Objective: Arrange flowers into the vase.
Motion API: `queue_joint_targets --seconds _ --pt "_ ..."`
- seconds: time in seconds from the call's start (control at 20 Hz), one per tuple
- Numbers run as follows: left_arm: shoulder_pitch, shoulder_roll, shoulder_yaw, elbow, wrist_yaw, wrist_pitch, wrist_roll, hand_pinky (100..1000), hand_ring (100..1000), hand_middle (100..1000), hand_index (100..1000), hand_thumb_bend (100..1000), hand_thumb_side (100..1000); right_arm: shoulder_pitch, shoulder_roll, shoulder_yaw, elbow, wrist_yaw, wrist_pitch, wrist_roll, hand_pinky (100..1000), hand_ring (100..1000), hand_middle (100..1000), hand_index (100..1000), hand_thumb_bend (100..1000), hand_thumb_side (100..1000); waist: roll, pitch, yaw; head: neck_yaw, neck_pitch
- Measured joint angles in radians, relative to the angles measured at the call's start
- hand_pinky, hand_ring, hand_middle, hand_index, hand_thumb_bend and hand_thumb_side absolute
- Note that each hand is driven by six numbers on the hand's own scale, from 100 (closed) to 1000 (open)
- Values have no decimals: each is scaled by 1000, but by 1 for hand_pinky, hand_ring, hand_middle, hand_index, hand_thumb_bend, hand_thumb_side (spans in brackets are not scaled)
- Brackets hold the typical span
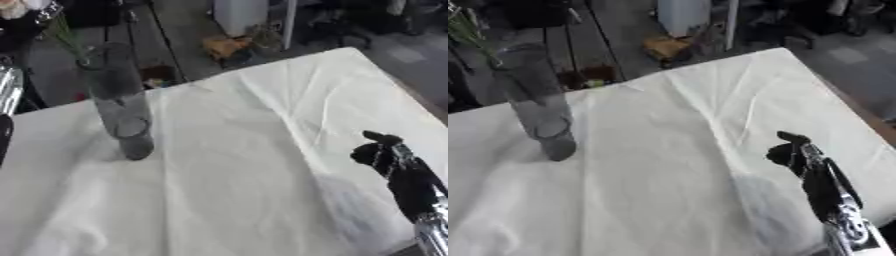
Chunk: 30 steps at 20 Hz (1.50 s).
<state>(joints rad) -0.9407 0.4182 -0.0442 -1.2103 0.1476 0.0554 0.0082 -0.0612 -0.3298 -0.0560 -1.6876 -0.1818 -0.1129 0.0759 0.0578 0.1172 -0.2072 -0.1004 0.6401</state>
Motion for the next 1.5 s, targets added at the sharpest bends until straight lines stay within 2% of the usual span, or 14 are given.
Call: queue_joint_targets --seconds 0.35,0.9,1.5 --pt "26 -14 -1 -19 32 -18 18 387 399 362 490 944 556 0 0 0 0 0 0 0 805 697 613 872 100 1000 -2 3 0 -2 0" --pt "29 -31 -7 40 26 -24 15 425 435 383 510 946 558 0 3 0 0 0 0 0 805 698 613 871 100 1000 -4 10 0 -3 -6" --pt "-4 -30 -11 98 -107 15 -37 456 457 405 561 969 573 0 3 0 0 0 0 0 806 698 613 871 100 1000 -4 11 0 -3 -9"
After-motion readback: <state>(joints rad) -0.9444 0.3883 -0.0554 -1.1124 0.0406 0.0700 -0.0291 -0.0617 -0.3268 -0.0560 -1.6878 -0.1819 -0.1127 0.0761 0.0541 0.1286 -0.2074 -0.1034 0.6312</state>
